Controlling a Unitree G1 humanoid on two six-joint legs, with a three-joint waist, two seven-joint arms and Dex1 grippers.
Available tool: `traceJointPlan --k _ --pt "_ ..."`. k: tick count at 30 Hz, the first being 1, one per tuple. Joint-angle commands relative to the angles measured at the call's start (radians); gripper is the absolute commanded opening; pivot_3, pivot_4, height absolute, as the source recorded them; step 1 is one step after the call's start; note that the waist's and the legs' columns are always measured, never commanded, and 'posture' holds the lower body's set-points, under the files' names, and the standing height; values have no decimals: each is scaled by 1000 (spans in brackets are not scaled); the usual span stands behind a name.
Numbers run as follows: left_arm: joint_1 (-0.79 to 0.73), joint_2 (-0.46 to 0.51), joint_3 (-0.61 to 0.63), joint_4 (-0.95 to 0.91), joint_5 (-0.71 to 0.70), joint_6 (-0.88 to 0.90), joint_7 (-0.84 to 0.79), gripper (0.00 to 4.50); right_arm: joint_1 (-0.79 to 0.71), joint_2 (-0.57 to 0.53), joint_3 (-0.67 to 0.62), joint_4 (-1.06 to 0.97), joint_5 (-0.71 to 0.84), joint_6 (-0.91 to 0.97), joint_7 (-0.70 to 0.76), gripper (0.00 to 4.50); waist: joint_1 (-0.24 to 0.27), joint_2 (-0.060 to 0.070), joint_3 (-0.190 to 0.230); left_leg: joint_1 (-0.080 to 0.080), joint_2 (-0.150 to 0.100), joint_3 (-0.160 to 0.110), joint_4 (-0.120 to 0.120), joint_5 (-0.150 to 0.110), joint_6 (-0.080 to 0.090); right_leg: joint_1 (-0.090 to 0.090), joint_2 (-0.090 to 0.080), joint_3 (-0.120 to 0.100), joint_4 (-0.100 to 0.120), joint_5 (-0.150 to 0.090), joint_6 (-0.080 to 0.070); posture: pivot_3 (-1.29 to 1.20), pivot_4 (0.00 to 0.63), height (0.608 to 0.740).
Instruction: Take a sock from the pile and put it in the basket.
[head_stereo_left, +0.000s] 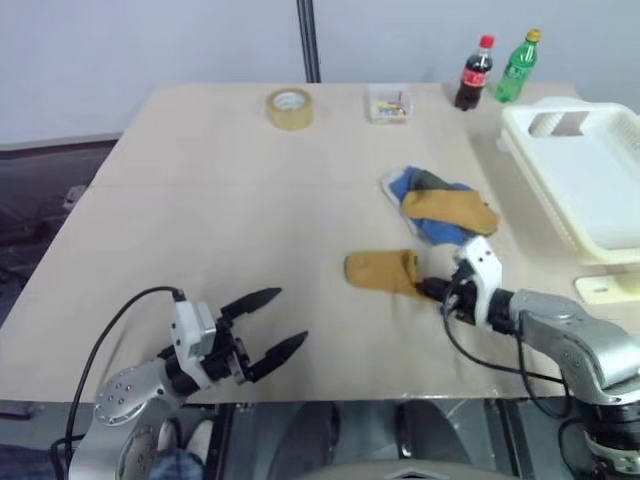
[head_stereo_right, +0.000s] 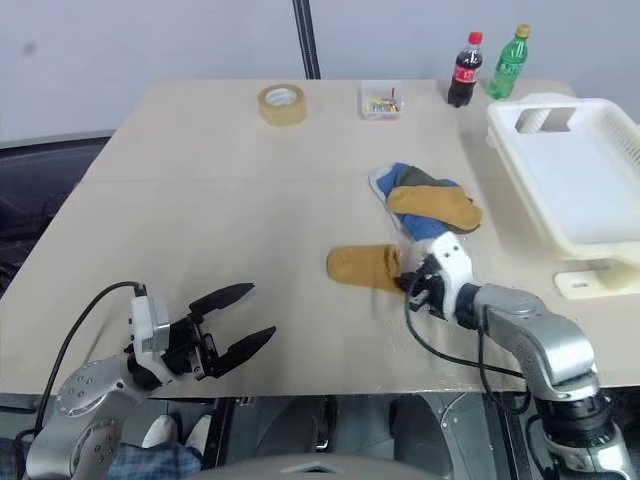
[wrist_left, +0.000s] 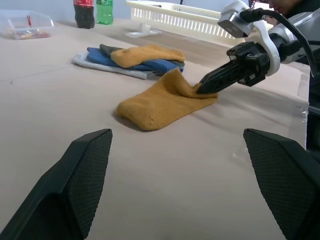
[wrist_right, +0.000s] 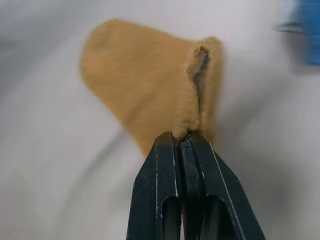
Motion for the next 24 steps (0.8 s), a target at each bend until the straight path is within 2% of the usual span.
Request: traceJointPlan --k 1,6,12,15,20,24 --pt "-12 3 -10 -18 -3 -10 -8 4500 -70 51 81 57 -53 -60 -24 57 -2 0 0 0 1 0 0 0 0 0 1 0 0 0 0 0 150 738" --pt "-27 4 -14 -11 -2 -8 -8 4500 -140 98 164 191 -156 -167 -39 57 3 0 0 0 0 0 0 0 0 0 1 0 0 0 0 0 150 738" --pt "-16 6 -5 -16 0 -12 -6 4500 -145 116 235 146 -109 -204 94 57 -1 -1 0 0 1 0 0 0 0 0 1 0 0 0 0 0 150 738" --pt "-9 3 -5 -23 1 -13 1 4500 -139 112 240 113 -67 -192 151 57 0 0 0 0 1 0 0 0 0 0 1 0 0 0 0 0 150 738" --pt "-5 0 -6 -24 3 -16 6 4500 -125 40 237 64 -8 -169 258 57 5 -1 0 0 0 -1 0 0 0 0 0 -1 0 0 0 0 150 738" --pt "-13 1 -7 -19 4 -15 7 4500 -133 19 189 104 -21 -147 212 57 5 -1 0 0 0 -1 0 0 0 0 0 -1 0 0 0 0 150 738"
